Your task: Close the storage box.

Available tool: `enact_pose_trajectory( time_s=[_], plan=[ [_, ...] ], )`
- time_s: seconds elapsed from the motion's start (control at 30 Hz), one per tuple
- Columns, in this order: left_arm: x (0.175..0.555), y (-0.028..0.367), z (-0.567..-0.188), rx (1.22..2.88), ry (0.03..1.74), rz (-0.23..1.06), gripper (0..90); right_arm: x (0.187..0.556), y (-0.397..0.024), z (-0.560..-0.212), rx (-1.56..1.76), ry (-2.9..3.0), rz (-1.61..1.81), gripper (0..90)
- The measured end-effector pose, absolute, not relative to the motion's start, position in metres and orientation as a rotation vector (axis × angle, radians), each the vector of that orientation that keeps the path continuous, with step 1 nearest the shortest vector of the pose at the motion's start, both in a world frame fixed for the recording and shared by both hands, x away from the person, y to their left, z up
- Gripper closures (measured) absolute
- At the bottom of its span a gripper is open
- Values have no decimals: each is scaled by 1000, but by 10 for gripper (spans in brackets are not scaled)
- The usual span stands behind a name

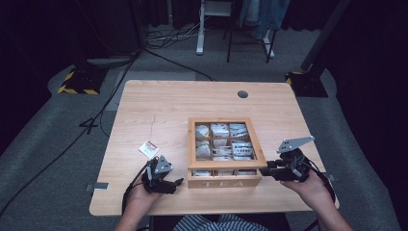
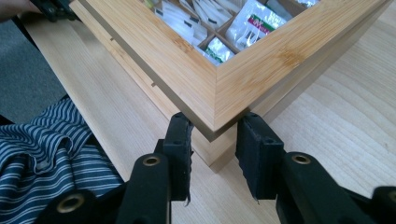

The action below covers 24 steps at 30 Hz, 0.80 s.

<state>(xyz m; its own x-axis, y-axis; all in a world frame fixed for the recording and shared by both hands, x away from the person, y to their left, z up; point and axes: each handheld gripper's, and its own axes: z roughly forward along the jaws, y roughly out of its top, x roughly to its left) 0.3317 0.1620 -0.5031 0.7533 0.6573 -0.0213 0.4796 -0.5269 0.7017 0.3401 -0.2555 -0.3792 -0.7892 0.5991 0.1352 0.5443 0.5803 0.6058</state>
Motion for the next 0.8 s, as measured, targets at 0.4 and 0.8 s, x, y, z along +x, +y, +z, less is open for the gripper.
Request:
enact_pose_trajectory(
  time_s=[0.4,0.8],
  plan=[
    [332,162,-503,2232,848,319,251,341,-252,-390,970,2771,924,650],
    [332,162,-503,2232,850,318,251,344,-249,-397,970,2813,871,642]
  ],
)
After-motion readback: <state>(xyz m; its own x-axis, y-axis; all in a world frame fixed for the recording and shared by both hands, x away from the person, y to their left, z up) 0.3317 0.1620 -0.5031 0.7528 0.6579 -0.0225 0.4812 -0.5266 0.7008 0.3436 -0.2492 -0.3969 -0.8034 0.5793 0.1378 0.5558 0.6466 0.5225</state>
